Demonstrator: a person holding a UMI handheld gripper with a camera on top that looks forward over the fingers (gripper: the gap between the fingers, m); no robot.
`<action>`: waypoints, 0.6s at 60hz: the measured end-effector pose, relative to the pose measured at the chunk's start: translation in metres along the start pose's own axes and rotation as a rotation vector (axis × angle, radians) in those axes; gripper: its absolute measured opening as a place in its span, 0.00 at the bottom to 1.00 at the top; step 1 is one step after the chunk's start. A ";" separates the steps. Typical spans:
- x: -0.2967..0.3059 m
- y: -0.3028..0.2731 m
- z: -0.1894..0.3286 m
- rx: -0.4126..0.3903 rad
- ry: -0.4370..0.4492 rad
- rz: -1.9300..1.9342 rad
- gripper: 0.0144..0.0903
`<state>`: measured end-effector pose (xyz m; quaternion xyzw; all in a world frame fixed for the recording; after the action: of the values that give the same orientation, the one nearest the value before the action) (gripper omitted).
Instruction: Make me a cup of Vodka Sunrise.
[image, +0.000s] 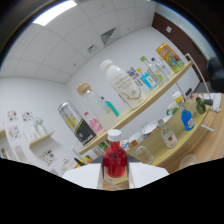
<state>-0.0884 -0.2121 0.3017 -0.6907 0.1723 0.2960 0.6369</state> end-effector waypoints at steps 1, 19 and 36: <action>0.001 0.006 0.001 -0.006 0.015 -0.049 0.26; 0.065 0.172 0.033 -0.257 0.209 -0.470 0.26; 0.107 0.261 0.036 -0.440 0.289 -0.517 0.26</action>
<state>-0.1733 -0.1959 0.0308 -0.8664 0.0125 0.0547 0.4961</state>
